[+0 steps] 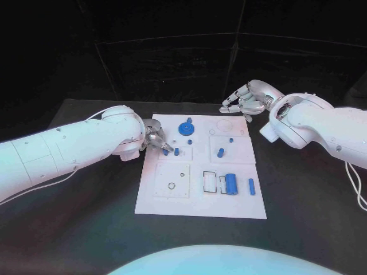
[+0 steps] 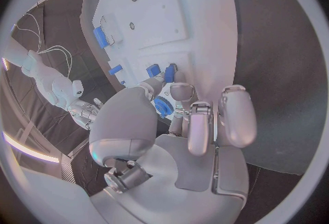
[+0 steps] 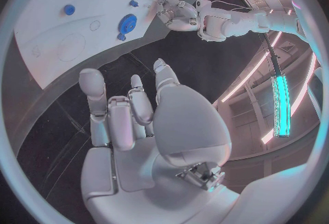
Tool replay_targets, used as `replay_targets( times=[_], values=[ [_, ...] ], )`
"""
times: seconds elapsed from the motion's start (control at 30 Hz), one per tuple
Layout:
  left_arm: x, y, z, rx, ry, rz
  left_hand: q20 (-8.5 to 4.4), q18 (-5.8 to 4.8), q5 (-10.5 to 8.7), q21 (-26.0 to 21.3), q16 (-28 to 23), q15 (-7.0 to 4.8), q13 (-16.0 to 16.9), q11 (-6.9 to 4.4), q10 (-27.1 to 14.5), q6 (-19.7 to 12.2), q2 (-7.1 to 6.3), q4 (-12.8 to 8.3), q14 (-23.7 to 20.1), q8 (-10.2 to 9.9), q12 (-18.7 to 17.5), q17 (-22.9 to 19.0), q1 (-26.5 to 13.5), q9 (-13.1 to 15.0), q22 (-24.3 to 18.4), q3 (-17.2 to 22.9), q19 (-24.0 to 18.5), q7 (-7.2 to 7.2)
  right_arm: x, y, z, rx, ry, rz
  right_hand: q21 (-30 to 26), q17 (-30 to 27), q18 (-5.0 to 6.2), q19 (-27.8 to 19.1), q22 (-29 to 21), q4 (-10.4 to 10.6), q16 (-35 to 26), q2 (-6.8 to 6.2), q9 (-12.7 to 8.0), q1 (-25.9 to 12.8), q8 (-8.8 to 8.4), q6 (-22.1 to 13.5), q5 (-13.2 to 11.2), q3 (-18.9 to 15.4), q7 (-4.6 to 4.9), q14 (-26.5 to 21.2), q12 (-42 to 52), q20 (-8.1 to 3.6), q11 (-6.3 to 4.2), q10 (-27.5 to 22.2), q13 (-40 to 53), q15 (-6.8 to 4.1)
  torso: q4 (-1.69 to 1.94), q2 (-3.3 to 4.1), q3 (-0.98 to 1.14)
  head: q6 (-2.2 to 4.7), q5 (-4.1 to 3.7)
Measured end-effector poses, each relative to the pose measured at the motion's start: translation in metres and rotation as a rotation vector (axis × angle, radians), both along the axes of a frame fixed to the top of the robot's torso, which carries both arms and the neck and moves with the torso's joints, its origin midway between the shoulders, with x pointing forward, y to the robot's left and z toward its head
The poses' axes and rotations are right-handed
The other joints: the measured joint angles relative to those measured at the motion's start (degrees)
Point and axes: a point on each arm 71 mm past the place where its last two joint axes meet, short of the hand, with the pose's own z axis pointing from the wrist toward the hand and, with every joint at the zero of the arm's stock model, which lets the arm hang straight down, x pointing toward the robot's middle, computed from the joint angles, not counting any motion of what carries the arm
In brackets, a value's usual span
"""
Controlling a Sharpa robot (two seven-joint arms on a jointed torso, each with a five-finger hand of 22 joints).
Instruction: Assemble the parts on the task board
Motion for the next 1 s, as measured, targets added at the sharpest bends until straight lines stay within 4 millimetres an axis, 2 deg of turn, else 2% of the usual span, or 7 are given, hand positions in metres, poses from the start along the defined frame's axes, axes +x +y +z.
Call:
replay_targets(
  times=[0.2, 0.6, 1.0],
  values=[
    [0.0003, -0.0001, -0.0005, 0.003, 0.005, 0.002, 0.0, 0.0, 0.0, 0.3, 0.0, -0.2, 0.2, -0.13, 0.1, 0.0, 0.02, 0.9, 0.2, 0.0, 0.3, 0.0, -0.1, 0.1, 0.4, -2.5, 0.0, 0.0, -0.0001, -0.0003, 0.0, 0.0, 0.0, 0.0, 0.0, -0.1, 0.0, 0.0, -0.1, 0.0, 0.0, 0.0, 0.0, 0.0, 0.0, 0.0, 0.0, 0.0, 0.0, 0.0, 0.0, 0.0, 0.0, 0.0, -0.1, 0.0, 0.0, -0.01, 0.0, -0.1, -0.08],
    [-0.0008, -0.0003, -0.0008, 0.004, 0.011, -0.001, -0.19, 0.0, 0.0, 0.5, 0.0, -0.2, 0.7, -0.4, 0.4, 0.0, 0.02, 1.0, 0.2, 0.2, 0.5, 0.0, -0.1, 0.3, 0.8, -3.7, 0.2, 0.0, -0.0001, -0.0004, 0.0, 0.0, 0.0, 0.0, 0.0, -0.1, 0.0, 0.0, -0.1, 0.0, 0.0, 0.0, 0.0, 0.0, 0.0, 0.0, 0.0, 0.0, 0.0, 0.0, 0.0, 0.0, 0.0, 0.0, -0.1, 0.0, 0.04, -0.04, -0.02, -0.13, -0.06],
    [-0.0026, -0.0025, -0.0004, 0.0, 0.014, -0.008, -0.4, 0.0, 0.0, 1.4, 0.0, -0.41, 1.9, -0.61, 1.0, 0.7, 1.09, 1.4, 0.0, 0.4, 1.5, 0.0, 0.6, 0.4, 1.9, -4.6, 0.0, -0.33, 0.0, -0.0005, 0.0, 0.0, 0.0, 0.0, 0.0, -0.1, 0.0, 0.0, -0.1, 0.0, 0.0, 0.0, 0.0, 0.0, 0.0, 0.0, 0.0, 0.0, 0.0, 0.0, 0.0, 0.0, 0.0, 0.0, -0.1, 0.0, 0.04, -0.03, -0.02, -0.26, -0.04]
  ],
)
